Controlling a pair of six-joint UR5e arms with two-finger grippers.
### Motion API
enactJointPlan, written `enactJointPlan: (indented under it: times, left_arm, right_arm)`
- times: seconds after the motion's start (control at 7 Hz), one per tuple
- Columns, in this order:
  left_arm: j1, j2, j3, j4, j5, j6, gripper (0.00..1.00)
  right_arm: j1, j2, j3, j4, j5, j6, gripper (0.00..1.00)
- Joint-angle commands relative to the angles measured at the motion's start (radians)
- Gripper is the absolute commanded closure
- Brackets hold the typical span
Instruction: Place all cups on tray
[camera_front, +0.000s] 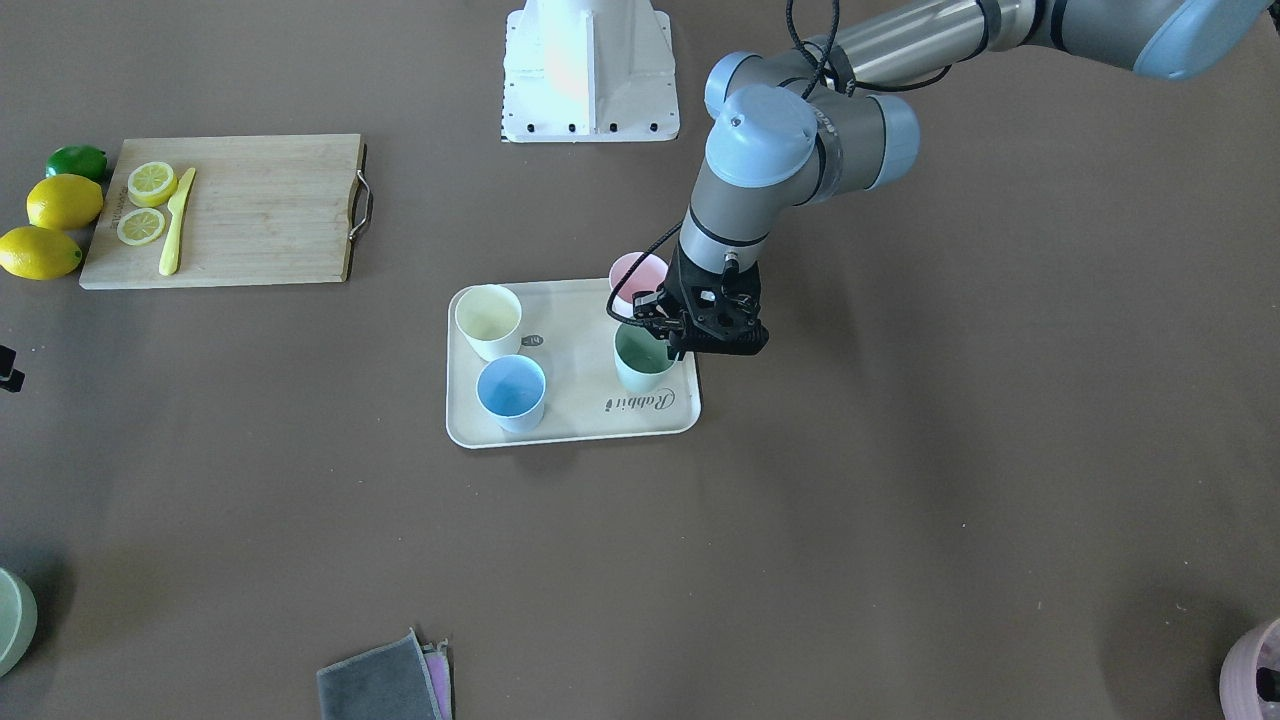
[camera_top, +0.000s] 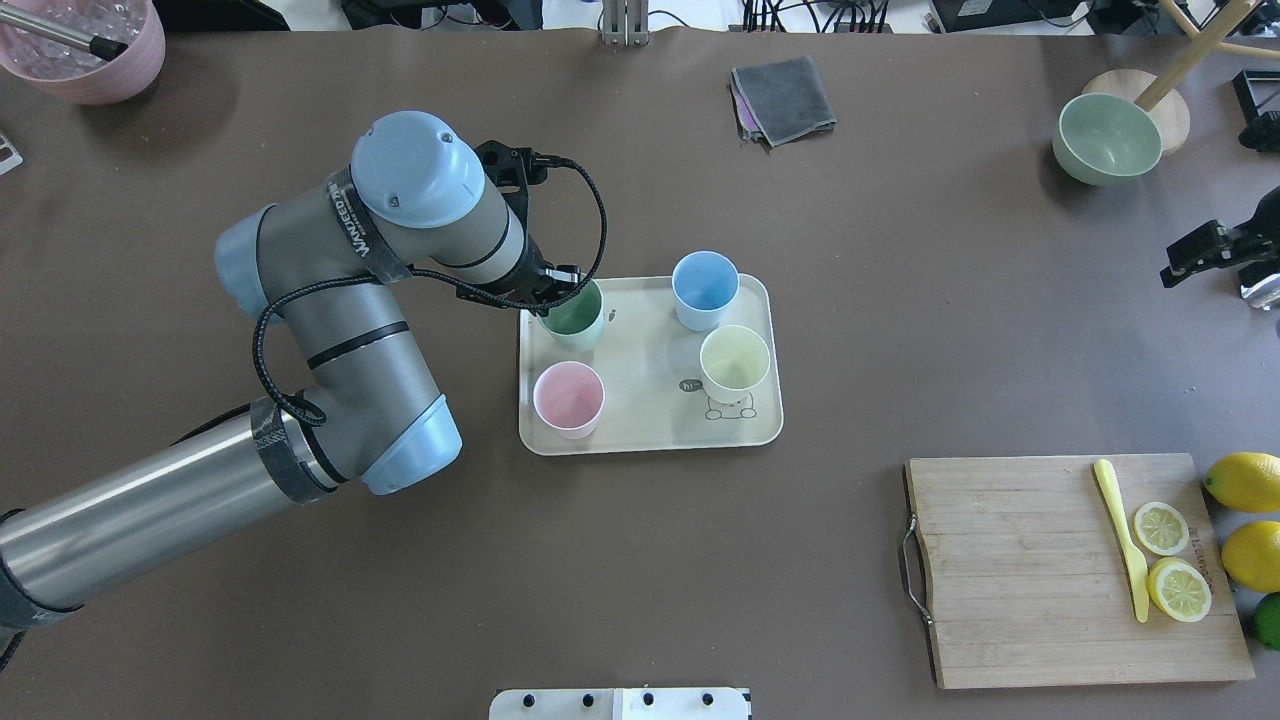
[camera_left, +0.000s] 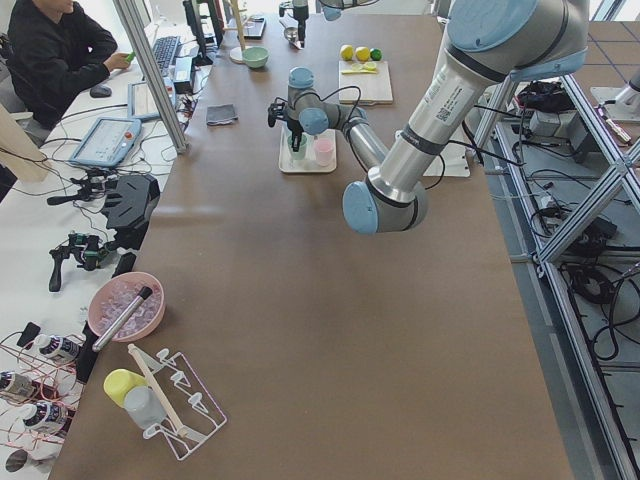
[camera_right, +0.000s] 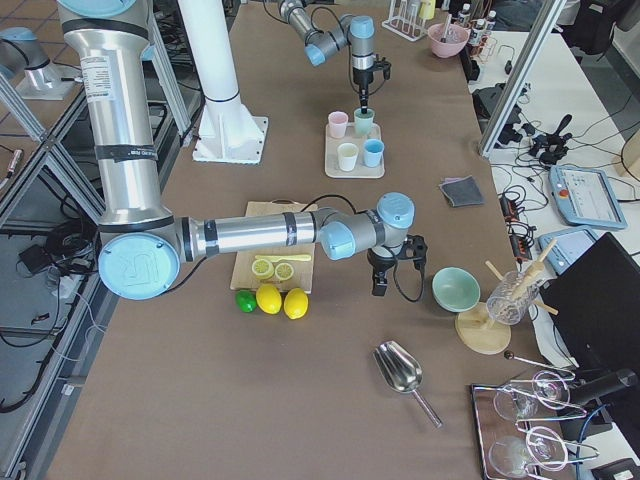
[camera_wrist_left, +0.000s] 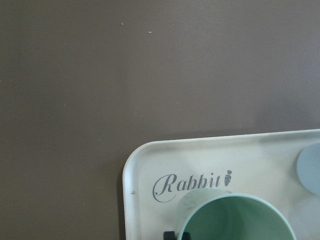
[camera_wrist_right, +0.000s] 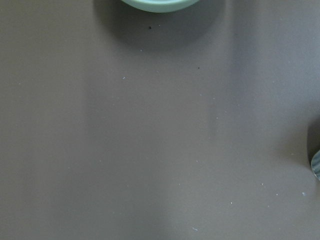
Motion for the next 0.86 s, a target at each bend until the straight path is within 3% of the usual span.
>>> enactJointPlan:
  times: [0.0,0.43,0.57,0.71]
  left_arm:
    - [0.006,0.001,0.008,-0.001,0.013,0.005,0.87]
    - [0.012,0.002,0.021,-0.045,0.04,0.011,0.34]
    - [-0.011,0.002,-0.004,-0.041,0.037,0.031,0.05]
    - [-0.06,0.014,-0.04,-0.028,0.025,0.091,0.02]
  right_arm:
    - [0.008,-0.006,0.001,0.001,0.003,-0.004,0.0]
    - [0.04,0.001,0.006,-0.012,0.029,-0.004,0.0]
    - [0.067,0.001,0.007,-0.013,0.038,-0.006,0.0]
    - [0.084,-0.004,0.009,-0.013,0.053,-0.009,0.0]
